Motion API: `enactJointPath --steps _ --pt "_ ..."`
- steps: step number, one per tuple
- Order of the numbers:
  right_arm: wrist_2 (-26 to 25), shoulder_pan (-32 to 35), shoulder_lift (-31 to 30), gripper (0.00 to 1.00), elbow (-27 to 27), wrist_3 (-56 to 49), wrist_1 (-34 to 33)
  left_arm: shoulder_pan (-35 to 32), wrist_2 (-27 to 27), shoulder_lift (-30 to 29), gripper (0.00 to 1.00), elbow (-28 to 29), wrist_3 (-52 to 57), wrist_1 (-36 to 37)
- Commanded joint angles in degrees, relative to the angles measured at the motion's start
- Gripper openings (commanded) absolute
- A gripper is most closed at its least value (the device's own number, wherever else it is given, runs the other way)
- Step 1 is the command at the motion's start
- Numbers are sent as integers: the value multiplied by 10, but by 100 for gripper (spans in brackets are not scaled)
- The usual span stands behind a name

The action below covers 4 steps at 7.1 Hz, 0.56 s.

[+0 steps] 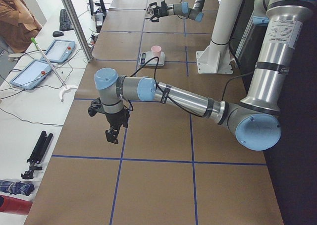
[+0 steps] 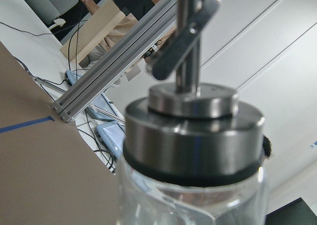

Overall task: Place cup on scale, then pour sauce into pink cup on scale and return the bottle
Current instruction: 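Lift the sauce bottle with the right gripper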

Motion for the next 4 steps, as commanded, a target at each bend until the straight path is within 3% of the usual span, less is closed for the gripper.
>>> enactJointPath --steps 1,3,4 --pt "-32 -7 12 0 -16 -8 -60 0 3 0 100 3 1 -1" --pt "-74 -14 48 0 -66 -43 -70 0 3 0 100 5 2 -2" --pt "-79 -19 48 0 -66 -84 -70 0 3 0 100 4 2 -1"
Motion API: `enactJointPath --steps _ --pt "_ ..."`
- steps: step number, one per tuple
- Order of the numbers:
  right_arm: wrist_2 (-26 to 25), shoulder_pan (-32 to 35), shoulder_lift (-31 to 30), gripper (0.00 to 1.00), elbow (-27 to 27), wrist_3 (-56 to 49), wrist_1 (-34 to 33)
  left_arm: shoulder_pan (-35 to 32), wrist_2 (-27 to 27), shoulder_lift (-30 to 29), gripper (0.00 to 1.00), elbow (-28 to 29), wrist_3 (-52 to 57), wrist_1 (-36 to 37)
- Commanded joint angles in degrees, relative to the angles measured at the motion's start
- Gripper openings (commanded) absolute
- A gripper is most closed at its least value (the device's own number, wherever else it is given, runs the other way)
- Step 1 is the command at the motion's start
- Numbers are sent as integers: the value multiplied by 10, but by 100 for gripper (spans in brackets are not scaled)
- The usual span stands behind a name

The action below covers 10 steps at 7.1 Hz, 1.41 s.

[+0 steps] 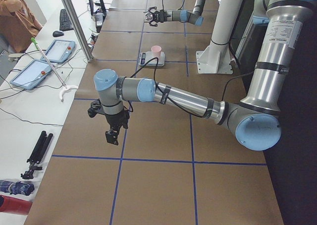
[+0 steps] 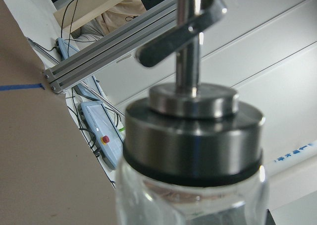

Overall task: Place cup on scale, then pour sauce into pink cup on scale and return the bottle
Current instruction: 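Lift the sauce bottle with the right gripper, then tilt the bottle spout over the pink cup with the right gripper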

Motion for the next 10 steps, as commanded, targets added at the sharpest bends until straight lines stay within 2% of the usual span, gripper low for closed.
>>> enactJointPath --steps 1,3,6,10 --pt "-35 -13 6 0 -14 -69 -3 0 1 0 100 -1 0 1" --pt "-76 -31 5 0 -17 -122 -3 0 1 0 100 -1 0 1" --pt "-123 -56 30 0 -61 -122 -1 0 1 0 100 2 1 1" --pt "-123 -58 45 0 -84 -128 -4 0 2 1 100 3 1 1"
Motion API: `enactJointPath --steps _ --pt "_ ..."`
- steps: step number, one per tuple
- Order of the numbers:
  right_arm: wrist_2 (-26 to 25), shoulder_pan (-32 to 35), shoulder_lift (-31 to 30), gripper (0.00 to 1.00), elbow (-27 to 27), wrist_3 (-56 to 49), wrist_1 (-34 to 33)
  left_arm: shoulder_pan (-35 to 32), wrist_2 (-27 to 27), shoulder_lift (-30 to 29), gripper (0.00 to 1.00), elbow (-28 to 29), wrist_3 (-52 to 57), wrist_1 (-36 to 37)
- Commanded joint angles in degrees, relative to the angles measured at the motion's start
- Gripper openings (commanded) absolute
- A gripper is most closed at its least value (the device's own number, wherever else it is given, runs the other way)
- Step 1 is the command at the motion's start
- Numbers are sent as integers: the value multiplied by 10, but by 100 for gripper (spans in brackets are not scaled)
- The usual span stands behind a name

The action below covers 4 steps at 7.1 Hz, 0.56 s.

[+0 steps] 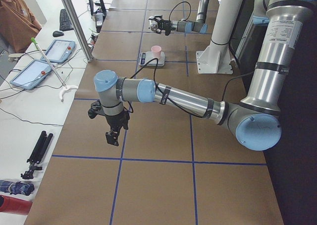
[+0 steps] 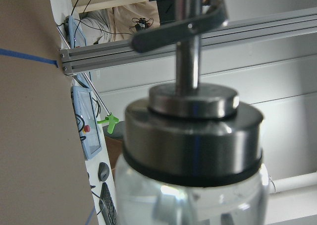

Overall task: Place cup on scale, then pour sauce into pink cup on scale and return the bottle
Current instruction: 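Tilt the bottle spout over the pink cup with the right gripper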

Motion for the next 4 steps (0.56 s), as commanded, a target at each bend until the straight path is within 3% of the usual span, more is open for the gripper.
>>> enactJointPath --steps 1,4 --pt "-1 -1 1 0 -14 -10 -1 0 0 0 100 0 0 -1" --pt "-9 -2 2 0 -19 -67 -1 0 0 1 100 2 1 -2"
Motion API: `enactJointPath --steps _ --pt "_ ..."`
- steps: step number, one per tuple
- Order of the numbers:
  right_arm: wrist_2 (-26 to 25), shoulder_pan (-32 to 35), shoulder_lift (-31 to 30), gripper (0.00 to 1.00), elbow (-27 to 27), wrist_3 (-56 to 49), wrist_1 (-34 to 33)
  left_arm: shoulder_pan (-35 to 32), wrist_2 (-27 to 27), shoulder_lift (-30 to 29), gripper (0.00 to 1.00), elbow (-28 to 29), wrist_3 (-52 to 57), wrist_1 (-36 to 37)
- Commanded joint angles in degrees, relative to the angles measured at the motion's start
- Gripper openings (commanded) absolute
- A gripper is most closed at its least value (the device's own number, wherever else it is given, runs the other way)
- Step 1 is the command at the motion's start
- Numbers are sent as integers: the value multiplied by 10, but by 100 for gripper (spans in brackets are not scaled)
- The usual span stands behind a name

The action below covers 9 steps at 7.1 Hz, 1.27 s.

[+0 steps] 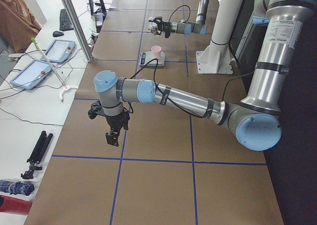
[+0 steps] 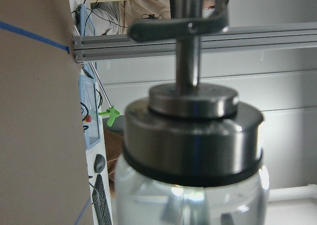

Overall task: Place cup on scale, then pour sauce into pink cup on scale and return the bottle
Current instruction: 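Tilt the bottle spout over the pink cup with the right gripper, then hold the tilted bottle spout above the pink cup, pouring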

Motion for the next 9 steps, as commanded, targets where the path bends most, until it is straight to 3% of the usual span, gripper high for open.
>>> enactJointPath --steps 1,4,9 --pt "-2 -2 1 0 -2 -22 -1 0 0 0 100 1 0 -1" --pt "-26 -7 56 0 -62 -24 0 0 -1 1 100 3 0 -1" --pt "-51 -17 54 0 -63 -72 -1 0 0 1 100 4 1 -1"
